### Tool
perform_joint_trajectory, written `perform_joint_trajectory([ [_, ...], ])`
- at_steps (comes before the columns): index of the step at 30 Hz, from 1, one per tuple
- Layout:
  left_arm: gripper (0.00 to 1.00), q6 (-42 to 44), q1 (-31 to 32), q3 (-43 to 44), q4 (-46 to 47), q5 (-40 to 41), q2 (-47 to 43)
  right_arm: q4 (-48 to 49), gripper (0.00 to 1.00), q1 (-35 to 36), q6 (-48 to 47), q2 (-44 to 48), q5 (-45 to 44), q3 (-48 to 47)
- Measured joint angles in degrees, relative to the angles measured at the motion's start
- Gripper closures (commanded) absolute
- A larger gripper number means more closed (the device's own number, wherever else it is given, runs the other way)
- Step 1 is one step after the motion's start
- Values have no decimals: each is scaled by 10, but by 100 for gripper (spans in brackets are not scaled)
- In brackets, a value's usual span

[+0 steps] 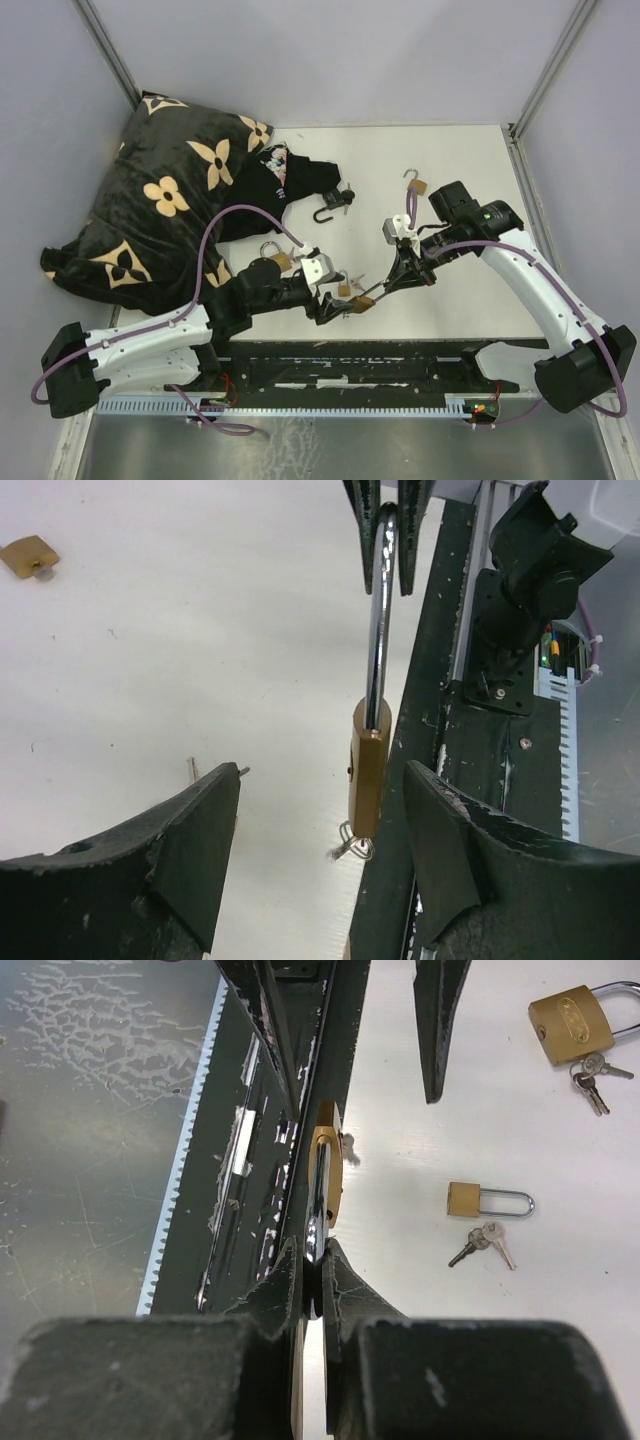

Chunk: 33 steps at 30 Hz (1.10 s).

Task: Lock with the key
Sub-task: Lock the lock.

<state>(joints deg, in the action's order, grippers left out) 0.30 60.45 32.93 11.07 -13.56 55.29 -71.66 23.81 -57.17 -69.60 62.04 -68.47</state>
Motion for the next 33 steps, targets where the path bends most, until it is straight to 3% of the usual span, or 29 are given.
perform_joint_trajectory([
  [10, 27, -1, 14, -28, 49, -21, -1, -2, 99, -1, -2, -6, -7, 0],
  [19, 40, 0, 33, 5, 32, -22, 85, -4, 98, -1, -3, -6, -9, 0],
  [28, 53, -1, 33, 8, 56, -33, 89, -12, 98, -1, -10, -9, -12, 0],
  [33, 53, -1, 33, 8, 59, -37, 89, -20, 98, -1, -17, -14, -13, 0],
])
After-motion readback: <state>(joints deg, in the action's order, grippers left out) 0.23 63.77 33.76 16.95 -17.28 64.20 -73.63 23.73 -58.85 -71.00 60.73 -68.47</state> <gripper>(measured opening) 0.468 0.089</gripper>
